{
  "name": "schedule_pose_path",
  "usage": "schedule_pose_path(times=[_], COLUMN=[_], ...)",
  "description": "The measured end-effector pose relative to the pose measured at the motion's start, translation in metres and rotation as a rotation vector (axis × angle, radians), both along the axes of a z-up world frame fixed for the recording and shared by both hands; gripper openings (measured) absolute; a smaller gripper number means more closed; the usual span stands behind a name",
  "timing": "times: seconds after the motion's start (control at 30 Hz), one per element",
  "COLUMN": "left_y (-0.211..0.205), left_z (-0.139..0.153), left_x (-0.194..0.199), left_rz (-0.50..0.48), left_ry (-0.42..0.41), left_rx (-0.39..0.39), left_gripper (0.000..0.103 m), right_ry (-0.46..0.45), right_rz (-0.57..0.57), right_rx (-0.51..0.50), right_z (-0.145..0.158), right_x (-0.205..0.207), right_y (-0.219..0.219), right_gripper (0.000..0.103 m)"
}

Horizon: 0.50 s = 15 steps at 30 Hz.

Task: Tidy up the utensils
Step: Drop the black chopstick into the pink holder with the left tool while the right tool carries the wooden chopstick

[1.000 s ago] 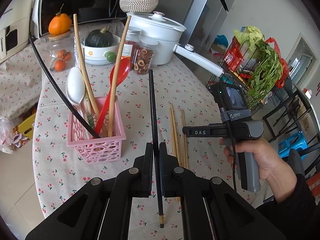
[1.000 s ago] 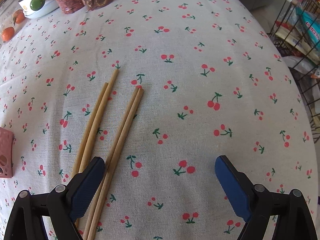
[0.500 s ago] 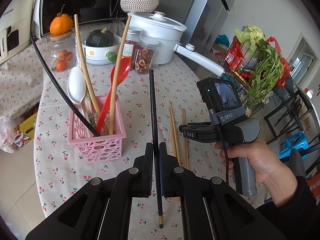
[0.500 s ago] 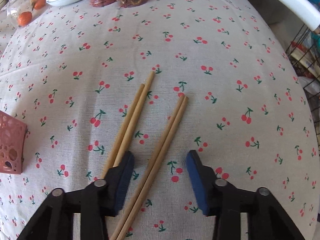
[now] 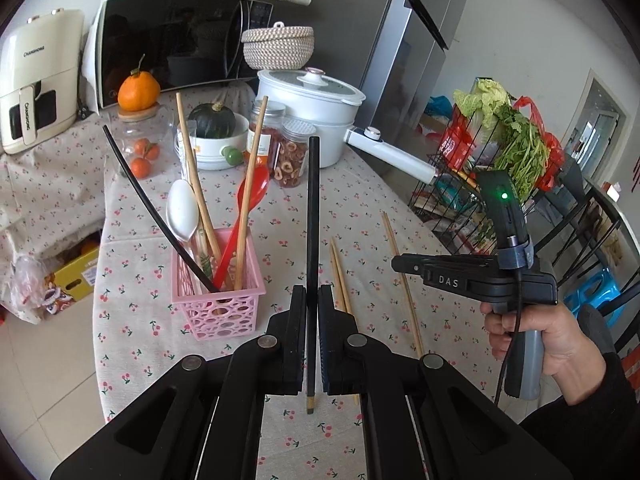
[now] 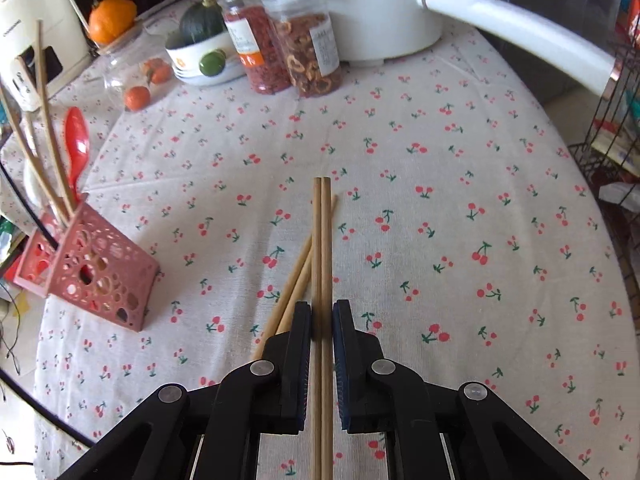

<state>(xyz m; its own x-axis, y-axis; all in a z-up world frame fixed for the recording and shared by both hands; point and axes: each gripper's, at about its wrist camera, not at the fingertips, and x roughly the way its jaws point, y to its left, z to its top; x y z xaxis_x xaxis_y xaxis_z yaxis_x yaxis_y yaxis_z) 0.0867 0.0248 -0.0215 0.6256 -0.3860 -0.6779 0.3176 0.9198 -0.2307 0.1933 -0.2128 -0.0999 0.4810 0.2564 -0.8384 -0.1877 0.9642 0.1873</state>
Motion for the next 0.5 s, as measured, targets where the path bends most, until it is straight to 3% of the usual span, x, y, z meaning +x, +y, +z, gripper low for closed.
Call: schedule_pose_path(times=[0.5], left_y=[0.023], left_z=[0.071], left_x=[-0.03], left_rz=[0.078], left_ry=[-0.261], left_rx=[-0.065], left_gripper=[0.005], right_ry=[-0.336], right_rz=[-0.005], right_rx=[0.157], right_z=[0.094], right_x=[-0.071], right_y=[-0.005], right_gripper=[0.009])
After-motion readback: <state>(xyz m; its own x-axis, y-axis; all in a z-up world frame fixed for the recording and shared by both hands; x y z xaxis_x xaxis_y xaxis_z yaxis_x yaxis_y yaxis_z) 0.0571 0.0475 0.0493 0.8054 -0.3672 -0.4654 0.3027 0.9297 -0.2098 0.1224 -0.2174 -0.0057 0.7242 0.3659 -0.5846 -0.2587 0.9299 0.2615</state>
